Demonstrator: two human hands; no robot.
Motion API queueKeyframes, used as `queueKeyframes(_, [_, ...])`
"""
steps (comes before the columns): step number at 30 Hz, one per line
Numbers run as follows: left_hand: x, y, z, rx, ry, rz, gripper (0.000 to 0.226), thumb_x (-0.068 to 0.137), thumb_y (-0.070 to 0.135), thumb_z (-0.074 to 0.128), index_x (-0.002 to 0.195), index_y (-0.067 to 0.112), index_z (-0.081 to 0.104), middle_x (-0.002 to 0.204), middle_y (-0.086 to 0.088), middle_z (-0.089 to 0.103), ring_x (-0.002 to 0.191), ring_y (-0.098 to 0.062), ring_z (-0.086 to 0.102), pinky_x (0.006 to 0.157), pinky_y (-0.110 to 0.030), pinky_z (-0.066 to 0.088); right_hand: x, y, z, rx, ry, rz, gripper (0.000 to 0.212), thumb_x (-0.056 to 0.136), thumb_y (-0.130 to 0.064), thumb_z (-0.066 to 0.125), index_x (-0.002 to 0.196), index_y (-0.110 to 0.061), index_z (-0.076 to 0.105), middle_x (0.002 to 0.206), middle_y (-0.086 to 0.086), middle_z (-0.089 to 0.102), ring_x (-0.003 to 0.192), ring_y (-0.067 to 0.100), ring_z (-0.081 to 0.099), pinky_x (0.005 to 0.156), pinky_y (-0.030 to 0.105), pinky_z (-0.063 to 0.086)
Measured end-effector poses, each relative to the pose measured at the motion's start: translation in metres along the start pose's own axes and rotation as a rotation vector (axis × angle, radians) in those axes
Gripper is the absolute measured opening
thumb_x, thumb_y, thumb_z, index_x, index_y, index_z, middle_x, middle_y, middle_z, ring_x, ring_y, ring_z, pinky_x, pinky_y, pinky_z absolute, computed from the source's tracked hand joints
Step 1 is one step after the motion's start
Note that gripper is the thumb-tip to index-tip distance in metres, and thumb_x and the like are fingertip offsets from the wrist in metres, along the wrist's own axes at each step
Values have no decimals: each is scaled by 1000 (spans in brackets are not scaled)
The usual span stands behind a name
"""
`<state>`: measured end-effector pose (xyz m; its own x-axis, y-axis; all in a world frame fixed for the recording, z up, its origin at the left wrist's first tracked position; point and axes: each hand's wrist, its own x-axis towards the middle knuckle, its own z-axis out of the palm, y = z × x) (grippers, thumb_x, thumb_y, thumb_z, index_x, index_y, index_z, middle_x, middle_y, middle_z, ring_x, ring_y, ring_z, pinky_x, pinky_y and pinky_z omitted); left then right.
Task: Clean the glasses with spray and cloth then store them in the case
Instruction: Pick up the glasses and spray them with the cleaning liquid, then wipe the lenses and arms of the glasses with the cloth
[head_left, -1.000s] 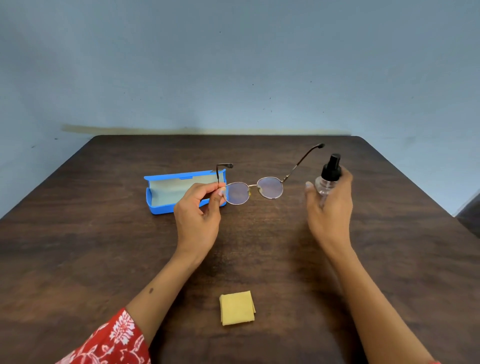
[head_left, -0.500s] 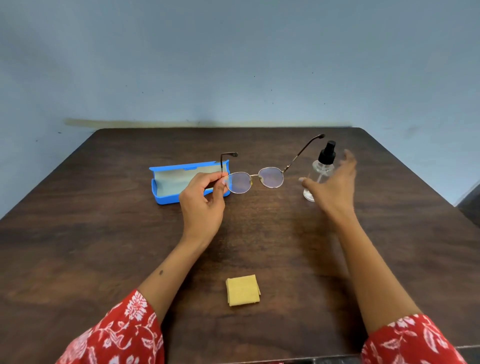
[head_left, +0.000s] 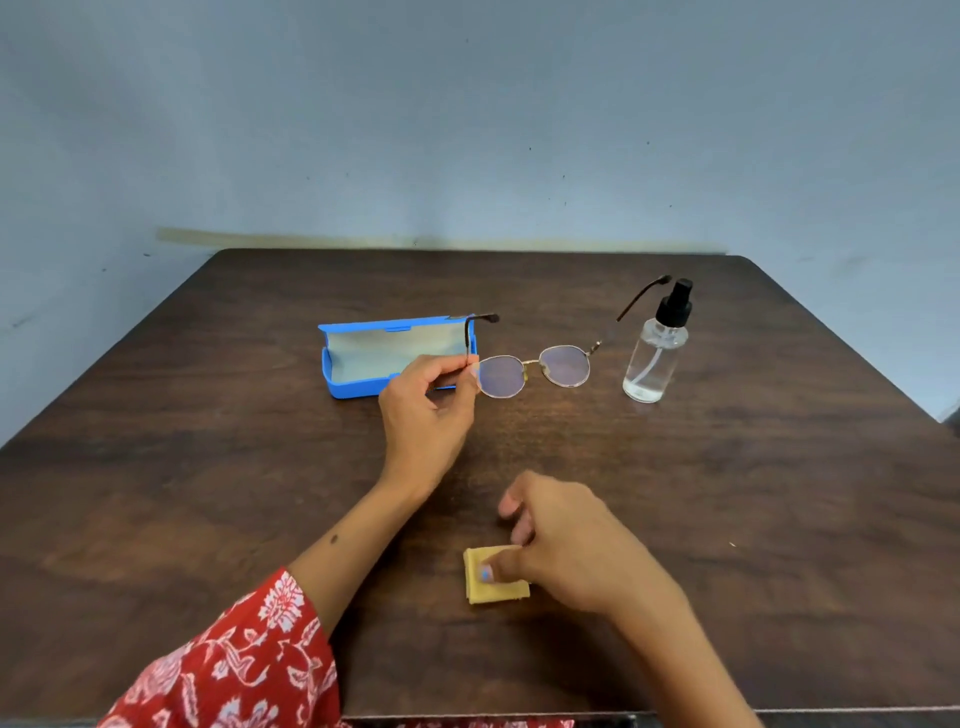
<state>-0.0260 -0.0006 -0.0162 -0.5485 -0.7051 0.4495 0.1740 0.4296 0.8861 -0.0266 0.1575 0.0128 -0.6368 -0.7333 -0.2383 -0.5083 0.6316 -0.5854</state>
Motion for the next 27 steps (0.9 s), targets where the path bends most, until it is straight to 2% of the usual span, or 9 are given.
queueKeyframes(4, [-6, -2, -6, 24, -55, -51, 23, 78, 8, 72, 84, 30, 69, 81, 8, 72, 77, -8, 70, 79, -32, 58, 2, 3, -6, 61, -101, -31, 17, 66, -33, 80, 71, -26, 66, 63, -11, 60, 62, 0, 56, 63, 21, 48])
queueKeyframes(7, [-11, -5, -7, 10, -73, -118, 27, 77, 8, 72, 77, 35, 69, 80, 9, 73, 76, -10, 71, 81, -36, 57, 4, 10, -12, 311, -87, -82, 17, 67, -20, 80, 62, -22, 63, 55, -11, 60, 54, -1, 53, 55, 15, 43])
queueKeyframes(11, [-13, -9, -2, -23, -100, -180, 24, 77, 10, 72, 78, 33, 71, 81, 7, 75, 76, -12, 71, 80, -40, 58, 15, 21, -29, 973, 71, -26, 15, 78, 5, 68, 81, -7, 59, 61, 4, 63, 55, 14, 61, 49, 27, 54])
queueKeyframes(13, [-14, -11, -1, -19, -107, -187, 23, 77, 11, 72, 78, 33, 72, 80, 8, 75, 75, -10, 71, 79, -40, 58, 27, 22, -36, 1061, 288, -21, 21, 78, 6, 68, 94, -5, 61, 63, 4, 67, 56, 12, 64, 49, 25, 54])
queueKeyframes(17, [-12, -15, -1, -15, -116, -195, 26, 76, 11, 73, 78, 37, 72, 82, 10, 75, 78, -10, 71, 79, -40, 58, 52, 15, -34, 733, 618, -148, 33, 77, -3, 70, 101, -26, 66, 74, -5, 71, 71, 9, 68, 63, 28, 57])
queueKeyframes(19, [-12, -14, -2, -17, -123, -202, 25, 76, 12, 73, 78, 37, 72, 83, 11, 75, 79, -9, 71, 79, -38, 58, 63, 12, -30, 682, 635, -188, 38, 81, -7, 65, 104, -37, 61, 80, -7, 71, 77, 11, 68, 73, 36, 58])
queueKeyframes(22, [-13, -11, -3, 4, -125, -191, 19, 74, 18, 74, 80, 36, 72, 80, 14, 74, 77, -3, 70, 75, -30, 59, 73, 14, -26, 723, 622, -226, 36, 84, -8, 62, 107, -36, 61, 87, -10, 71, 82, 11, 68, 80, 45, 56])
queueKeyframes(24, [-13, -10, -3, -6, -123, -202, 19, 74, 18, 74, 81, 36, 72, 80, 14, 74, 77, -3, 70, 74, -28, 58, 72, 16, -18, 635, 706, -243, 36, 82, -9, 67, 106, -35, 61, 87, -13, 70, 84, 6, 67, 80, 34, 56])
queueKeyframes(27, [-14, -9, -4, 9, -112, -206, 23, 76, 15, 74, 81, 38, 70, 80, 15, 73, 77, -3, 69, 73, -23, 57, 66, 22, -5, 278, 891, -355, 30, 75, -2, 73, 95, -23, 66, 84, -14, 67, 78, 2, 63, 71, 9, 47])
